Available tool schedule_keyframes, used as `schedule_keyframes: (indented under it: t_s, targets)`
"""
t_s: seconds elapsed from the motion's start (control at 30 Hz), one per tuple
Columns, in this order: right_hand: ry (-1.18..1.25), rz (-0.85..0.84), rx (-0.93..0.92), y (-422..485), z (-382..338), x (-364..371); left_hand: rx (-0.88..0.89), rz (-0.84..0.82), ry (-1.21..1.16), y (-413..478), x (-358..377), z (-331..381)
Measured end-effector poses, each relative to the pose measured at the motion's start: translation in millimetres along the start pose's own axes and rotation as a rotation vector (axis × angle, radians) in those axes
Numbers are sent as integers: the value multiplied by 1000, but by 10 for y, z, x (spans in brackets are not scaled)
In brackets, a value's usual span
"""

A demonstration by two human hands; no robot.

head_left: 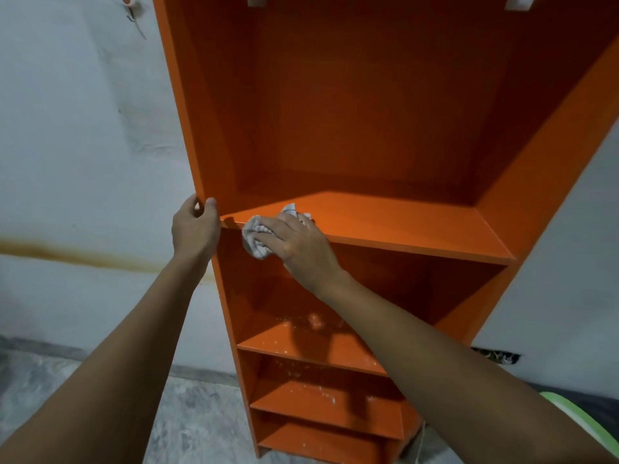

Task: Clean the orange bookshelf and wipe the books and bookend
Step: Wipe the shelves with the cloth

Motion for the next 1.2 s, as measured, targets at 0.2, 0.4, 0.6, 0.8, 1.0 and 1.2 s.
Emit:
schedule_keyframes:
  t_s: [0.2,0.4,0.6,0.8,1.0,1.2]
  targets:
    - [-39,81,73,-769,530,-563,-94,112,37,-160,286,14]
    - [-44,75,249,-1488,1039,-1019,-195,158,47,-271,398,27]
    - [-149,264,684,-1967,1292,-1392,-244,133,52,-356,408,30]
    - [64,360,671,-1680,888,-1412,-266,70,-9,-357,274,-6]
    - [421,66,587,-1507,476,-1055,-189,-54,16,-528,114,-88]
    - [663,-211,723,-1514,277,-472,-218,-151,96,-606,-45,-544]
Point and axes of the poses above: each hand's wrist, its own y-axis towards the middle knuckle, its own x-axis out of the palm, z = x × y, the point moved 4 cm from there along y, towards the middle knuckle, and after that the axes turned 2 degrees about z, right-handed, at the moved point
